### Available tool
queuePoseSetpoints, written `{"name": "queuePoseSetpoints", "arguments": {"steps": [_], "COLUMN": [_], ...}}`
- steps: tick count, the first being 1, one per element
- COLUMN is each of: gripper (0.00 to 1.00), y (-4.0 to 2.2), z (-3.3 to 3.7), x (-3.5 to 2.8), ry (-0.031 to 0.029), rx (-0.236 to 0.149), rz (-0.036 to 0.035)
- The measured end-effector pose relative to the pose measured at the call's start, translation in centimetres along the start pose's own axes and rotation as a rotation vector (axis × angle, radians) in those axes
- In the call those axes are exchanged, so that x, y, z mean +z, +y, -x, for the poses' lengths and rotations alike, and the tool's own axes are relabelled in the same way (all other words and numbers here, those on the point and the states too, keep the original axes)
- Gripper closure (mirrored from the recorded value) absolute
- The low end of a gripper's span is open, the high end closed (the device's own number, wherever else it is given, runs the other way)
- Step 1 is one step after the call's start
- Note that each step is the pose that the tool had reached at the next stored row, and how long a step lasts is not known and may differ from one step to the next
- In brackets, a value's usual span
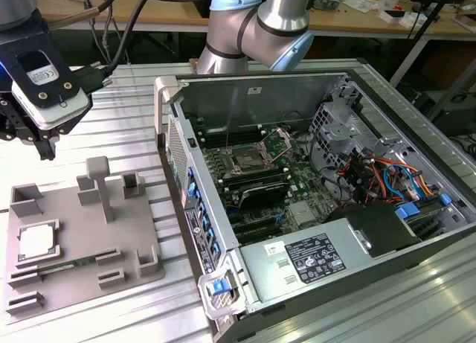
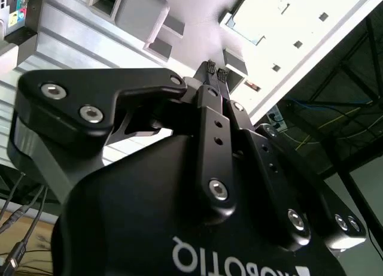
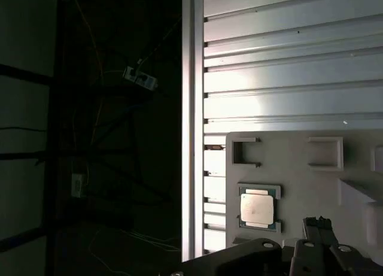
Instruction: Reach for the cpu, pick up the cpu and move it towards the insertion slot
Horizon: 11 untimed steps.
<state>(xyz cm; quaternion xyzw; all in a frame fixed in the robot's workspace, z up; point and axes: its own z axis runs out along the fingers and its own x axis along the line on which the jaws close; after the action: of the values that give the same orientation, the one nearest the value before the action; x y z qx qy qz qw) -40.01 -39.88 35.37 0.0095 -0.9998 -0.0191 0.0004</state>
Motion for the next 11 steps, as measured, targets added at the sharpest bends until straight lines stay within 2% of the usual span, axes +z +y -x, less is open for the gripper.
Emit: {"name": "queuePoseSetpoints", "arguments": {"steps": [5, 11], "gripper": [0.89, 0.89], "y": [0.00, 0.00], "z": [-0.65, -1.10], "x": [0.00, 0.02], "ry": [0.0000, 0.0000], "rx": [0.000, 0.000], "rz": [-0.0001, 0.0000]}}
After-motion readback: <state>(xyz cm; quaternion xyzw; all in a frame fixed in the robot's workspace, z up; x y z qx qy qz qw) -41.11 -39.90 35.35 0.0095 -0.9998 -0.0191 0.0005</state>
